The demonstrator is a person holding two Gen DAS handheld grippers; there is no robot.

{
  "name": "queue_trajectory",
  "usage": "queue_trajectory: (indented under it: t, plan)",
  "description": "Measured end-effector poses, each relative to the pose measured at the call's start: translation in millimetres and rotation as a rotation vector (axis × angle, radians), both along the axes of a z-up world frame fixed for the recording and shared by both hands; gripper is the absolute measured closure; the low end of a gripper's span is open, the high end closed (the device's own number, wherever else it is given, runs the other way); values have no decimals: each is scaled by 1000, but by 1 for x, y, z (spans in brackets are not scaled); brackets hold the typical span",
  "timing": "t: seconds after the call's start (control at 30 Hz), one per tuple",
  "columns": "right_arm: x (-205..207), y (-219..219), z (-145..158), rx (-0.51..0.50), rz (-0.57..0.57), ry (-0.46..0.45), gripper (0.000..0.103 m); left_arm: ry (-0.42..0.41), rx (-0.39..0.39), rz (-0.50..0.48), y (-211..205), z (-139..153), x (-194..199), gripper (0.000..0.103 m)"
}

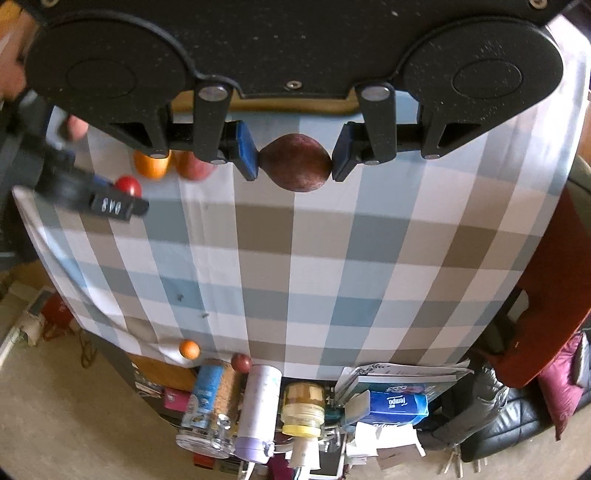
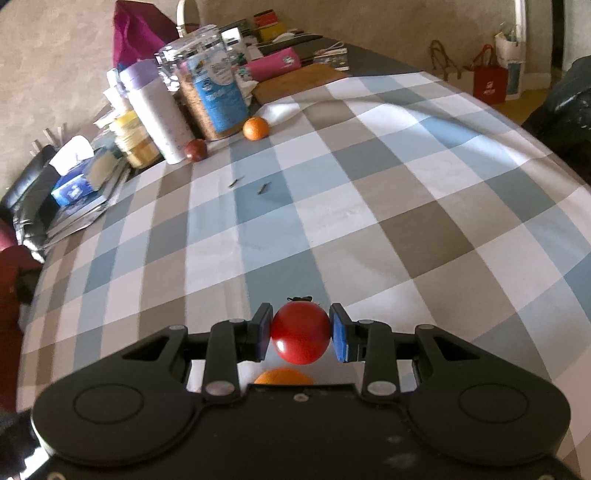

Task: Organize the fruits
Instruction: 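Carry the plum and tomato in both tools over the gold tray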

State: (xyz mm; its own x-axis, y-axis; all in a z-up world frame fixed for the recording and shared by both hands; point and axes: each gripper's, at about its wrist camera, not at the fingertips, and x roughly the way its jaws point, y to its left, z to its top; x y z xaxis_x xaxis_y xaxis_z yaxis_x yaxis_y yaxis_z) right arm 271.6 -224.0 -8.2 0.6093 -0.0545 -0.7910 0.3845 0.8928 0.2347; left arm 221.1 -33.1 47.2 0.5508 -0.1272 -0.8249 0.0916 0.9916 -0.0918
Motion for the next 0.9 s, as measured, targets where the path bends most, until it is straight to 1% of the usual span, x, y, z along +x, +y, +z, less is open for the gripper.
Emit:
queue_trajectory:
  t: [0.13,0.23,0.37,0.47,0.57,0.67,0.8,0.9]
  plan:
    - [-16,7,14,6,58,-29,68,26,-31,-55,8,1,-22,51]
    - [-35,8,26,42,107,-57,68,43,-59,-95,12,-1,-40,51]
    - [-60,6,36,109,155,-70,68,43,-65,-148,10,-5,-67,51]
    - [-80,2,41,141,180,-84,68,51,-58,-195,4,-11,-87,52]
    - [-98,-5,43,152,168,-92,68,59,-38,-235,-4,-17,-104,51]
    - [-110,-9,41,121,116,-72,68,73,-28,-249,-12,-26,-115,51]
    - [-126,-10,33,68,52,-50,68,97,-8,-225,-17,-40,-124,51]
    - [-137,-13,25,89,62,-36,68,87,16,-216,-20,-45,-131,51]
